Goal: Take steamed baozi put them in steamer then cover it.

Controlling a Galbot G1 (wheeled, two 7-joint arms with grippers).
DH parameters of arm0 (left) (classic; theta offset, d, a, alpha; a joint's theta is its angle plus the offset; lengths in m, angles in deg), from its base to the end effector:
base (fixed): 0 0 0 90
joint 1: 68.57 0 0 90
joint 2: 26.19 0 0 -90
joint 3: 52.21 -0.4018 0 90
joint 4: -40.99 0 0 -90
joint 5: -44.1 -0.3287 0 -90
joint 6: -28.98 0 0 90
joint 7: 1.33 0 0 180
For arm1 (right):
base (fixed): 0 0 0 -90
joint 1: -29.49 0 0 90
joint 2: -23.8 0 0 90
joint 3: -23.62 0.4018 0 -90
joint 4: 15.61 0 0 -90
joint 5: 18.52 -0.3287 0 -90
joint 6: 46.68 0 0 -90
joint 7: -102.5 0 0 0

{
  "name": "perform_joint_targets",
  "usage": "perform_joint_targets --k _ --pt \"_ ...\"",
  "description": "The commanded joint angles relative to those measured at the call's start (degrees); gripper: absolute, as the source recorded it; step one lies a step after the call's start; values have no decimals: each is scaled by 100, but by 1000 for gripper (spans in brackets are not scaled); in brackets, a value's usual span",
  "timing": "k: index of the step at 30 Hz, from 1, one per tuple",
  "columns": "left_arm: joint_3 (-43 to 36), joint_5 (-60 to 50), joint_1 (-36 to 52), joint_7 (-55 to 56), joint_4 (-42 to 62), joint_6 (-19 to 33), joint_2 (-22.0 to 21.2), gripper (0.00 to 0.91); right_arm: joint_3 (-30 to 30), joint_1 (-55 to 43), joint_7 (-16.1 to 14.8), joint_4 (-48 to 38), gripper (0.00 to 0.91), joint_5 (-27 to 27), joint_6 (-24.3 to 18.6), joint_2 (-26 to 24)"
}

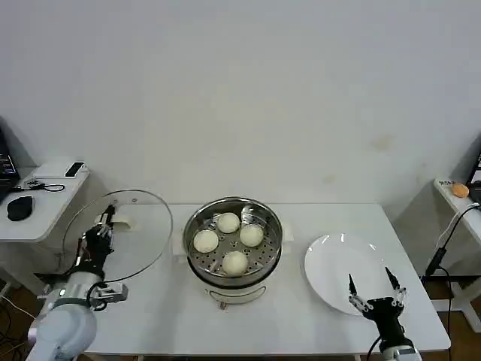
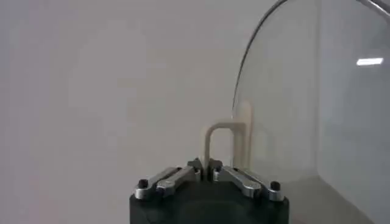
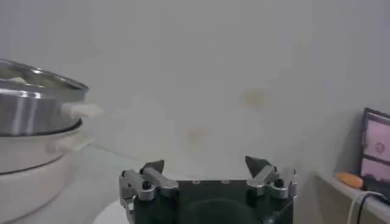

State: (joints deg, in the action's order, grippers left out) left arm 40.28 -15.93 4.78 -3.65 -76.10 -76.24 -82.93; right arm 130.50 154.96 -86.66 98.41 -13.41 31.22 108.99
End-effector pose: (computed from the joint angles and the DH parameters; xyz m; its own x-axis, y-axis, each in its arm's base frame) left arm 0.2217 0.1489 -0.2791 -0.9940 -0.0472 -0.0985 -0.0977 -0.0181 0.9950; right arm 0.0833 -0.1093 -0.3783 -0.9998 0.0161 0.0105 0.0119 0.9471 -0.3208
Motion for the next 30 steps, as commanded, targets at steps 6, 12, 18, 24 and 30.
perform_joint_targets --k 6,12,18,24,30 --pt "-1535 -263 712 -701 -800 -981 -266 0 -377 14 106 -45 907 399 -73 89" --pt "-2241 -901 1322 -1112 -434 -1205 -639 0 -466 -14 153 -151 907 456 -61 152" --pt "-2790 -1545 1829 -1552 -64 -1406 -1122 0 -431 -26 183 -190 907 455 -64 157" --pt "-3218 -2303 2153 -2061 123 -1604 -1602 0 -506 -25 199 -232 907 563 -87 258" --pt "-3566 -2695 2287 -2159 366 -1818 -2038 0 -532 -46 207 -326 907 605 -109 265"
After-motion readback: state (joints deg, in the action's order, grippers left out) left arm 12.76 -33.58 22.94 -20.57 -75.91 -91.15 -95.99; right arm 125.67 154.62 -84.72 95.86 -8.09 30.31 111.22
